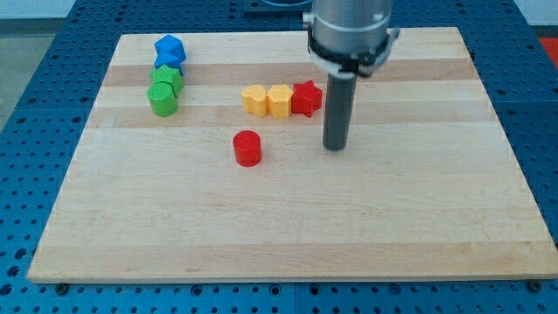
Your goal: Place the red circle towards the right side of the red star
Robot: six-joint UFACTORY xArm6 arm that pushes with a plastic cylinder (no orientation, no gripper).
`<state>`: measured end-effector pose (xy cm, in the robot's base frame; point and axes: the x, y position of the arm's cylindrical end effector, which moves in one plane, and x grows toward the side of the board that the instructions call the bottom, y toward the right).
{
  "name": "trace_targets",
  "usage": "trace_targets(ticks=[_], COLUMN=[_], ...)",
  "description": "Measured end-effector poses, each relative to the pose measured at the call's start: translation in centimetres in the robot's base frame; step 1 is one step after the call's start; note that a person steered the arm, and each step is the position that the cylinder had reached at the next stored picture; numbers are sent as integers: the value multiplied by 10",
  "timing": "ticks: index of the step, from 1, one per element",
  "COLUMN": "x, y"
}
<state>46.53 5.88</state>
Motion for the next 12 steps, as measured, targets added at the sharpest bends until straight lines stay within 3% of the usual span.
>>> trace_targets(ticks=[1, 2, 3, 4, 6, 7, 10, 12], x=[59, 50, 0, -25, 26, 58, -14, 25], y=[-65, -165, -200, -168, -62, -68, -18, 9])
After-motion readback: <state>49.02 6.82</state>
